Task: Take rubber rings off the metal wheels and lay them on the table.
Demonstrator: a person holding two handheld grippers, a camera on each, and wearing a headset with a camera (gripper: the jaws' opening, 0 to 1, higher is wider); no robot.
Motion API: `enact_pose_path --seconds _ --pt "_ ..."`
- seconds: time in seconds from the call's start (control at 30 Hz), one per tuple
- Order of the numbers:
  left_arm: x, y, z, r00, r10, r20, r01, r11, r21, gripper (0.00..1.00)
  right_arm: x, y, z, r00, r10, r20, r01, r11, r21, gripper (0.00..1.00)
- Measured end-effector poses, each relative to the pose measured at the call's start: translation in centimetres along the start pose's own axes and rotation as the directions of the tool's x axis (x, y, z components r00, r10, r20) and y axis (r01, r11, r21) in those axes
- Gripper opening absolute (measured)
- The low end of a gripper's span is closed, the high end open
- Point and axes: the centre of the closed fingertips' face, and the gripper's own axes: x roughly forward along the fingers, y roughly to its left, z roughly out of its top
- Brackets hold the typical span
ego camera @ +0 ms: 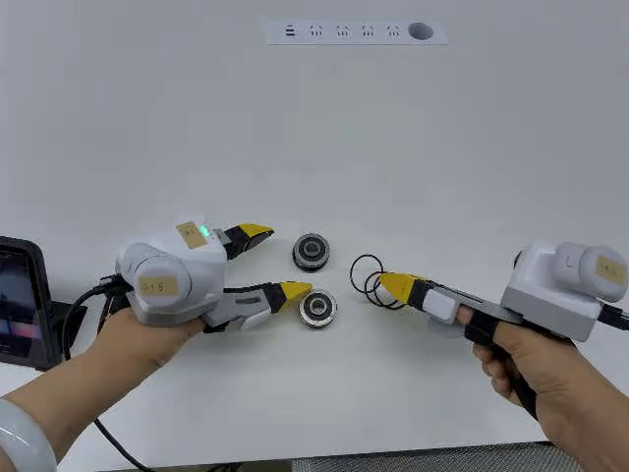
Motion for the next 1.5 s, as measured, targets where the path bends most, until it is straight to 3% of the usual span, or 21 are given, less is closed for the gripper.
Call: enact_pose_path --seconds 0.2,0.37,0.53,0.67,0.73,0.77,0.87,0.97,1.03,1.1,1.27,1.5 --pt "-0.1 0.0 0.0 1.0 -0.002 -0.003 0.002 1.0 -0.001 0.49 -0.7 -2.0 -0.2 0.9988 -0.048 -0.005 0.048 0.999 0.015 0.02" --pt "-0.2 0.0 0.0 1.0 0.0 -0.002 0.0 1.0 -0.001 0.49 -0.9 -3.3 -0.8 0.9939 -0.104 -0.038 0.101 0.993 -0.061 0.04" --pt "-0.1 0.0 -0.1 1.0 -0.002 -0.006 0.002 1.0 -0.003 0.48 -0.8 -3.1 -1.1 0.99 -0.122 -0.071 0.111 0.984 -0.14 0.07" --pt "-0.1 -0.2 0.0 1.0 -0.006 -0.007 0.006 1.0 0.001 0.47 -0.8 -3.5 -1.3 0.9817 -0.161 -0.103 0.128 0.954 -0.27 0.09" --pt "0.0 -0.2 0.0 0.9999 -0.007 -0.01 0.007 1.0 0.006 0.47 -0.9 -3.8 -1.6 0.9732 -0.187 -0.134 0.129 0.927 -0.352 0.12" --pt "0.0 -0.2 0.0 0.9999 -0.009 -0.009 0.009 1.0 0.005 0.46 -0.9 -4.1 -1.7 0.9674 -0.207 -0.147 0.13 0.902 -0.412 0.13" --pt "0.1 -0.2 0.1 0.9999 -0.011 -0.008 0.011 1.0 0.007 0.46 -0.9 -4.1 -2.0 0.9594 -0.223 -0.172 0.113 0.863 -0.492 0.16" --pt "0.2 -0.2 0.2 0.9999 -0.013 -0.005 0.013 1.0 0.009 0.46 -0.7 -3.4 -1.2 0.9705 -0.196 -0.14 0.11 0.876 -0.469 0.16" --pt "0.2 -0.2 0.3 0.9999 -0.015 -0.001 0.015 1.0 0.01 0.44 -0.3 -2.7 -0.5 0.981 -0.159 -0.111 0.099 0.903 -0.418 0.16" --pt "0.3 -0.3 0.5 0.9999 -0.017 0.002 0.017 1.0 0.012 0.43 0.1 -2.4 0.1 0.9857 -0.14 -0.094 0.093 0.916 -0.39 0.16" --pt "0.4 -0.3 0.9 0.9998 -0.019 0.004 0.019 1.0 0.017 0.37 1.3 -1.2 0.9 0.9934 -0.085 -0.077 0.056 0.945 -0.323 0.16" --pt "0.8 -0.4 1.3 0.9997 -0.022 0.01 0.022 1.0 0.007 0.29 2.9 0.2 2.0 0.9987 -0.023 -0.045 0.012 0.972 -0.235 0.16"
